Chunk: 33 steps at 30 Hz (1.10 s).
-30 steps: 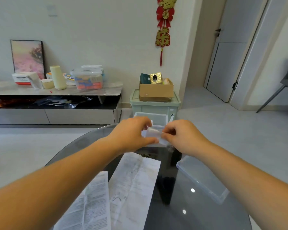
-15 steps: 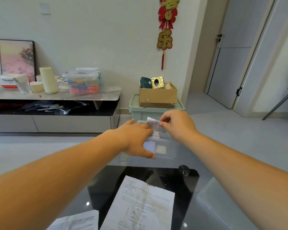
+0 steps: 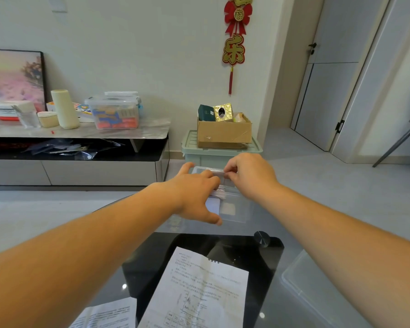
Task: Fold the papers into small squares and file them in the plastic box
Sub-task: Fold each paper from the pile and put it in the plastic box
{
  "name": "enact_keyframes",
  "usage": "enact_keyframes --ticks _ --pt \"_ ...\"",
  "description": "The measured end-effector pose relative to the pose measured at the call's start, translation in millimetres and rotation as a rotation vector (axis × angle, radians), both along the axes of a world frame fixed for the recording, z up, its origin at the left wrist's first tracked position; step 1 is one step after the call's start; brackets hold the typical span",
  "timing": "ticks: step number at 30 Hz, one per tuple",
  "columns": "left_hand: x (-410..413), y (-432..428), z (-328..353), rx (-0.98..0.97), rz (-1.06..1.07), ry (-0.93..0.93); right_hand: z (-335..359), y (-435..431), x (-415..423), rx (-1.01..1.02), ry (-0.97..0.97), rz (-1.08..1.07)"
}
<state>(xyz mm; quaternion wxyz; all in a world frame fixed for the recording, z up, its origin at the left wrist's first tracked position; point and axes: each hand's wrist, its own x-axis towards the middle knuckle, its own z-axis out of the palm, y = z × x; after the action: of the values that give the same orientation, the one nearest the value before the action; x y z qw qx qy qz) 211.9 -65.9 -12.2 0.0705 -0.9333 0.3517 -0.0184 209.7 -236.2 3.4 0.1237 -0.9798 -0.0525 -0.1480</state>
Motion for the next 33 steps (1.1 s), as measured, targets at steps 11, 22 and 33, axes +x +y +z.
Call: enact_keyframes --ticks 11,22,33 --pt "0.3 5.4 -9.1 -0.045 -0.038 -0.158 3.1 3.1 10.2 -0.166 0.142 0.179" --pt "-1.2 6.5 -9.8 -0.087 -0.037 -0.102 -5.9 -12.7 -3.0 0.111 0.078 0.262" --pt "1.3 3.2 -8.6 -0.110 -0.002 -0.050 -15.1 -13.8 -12.2 0.055 0.194 0.316"
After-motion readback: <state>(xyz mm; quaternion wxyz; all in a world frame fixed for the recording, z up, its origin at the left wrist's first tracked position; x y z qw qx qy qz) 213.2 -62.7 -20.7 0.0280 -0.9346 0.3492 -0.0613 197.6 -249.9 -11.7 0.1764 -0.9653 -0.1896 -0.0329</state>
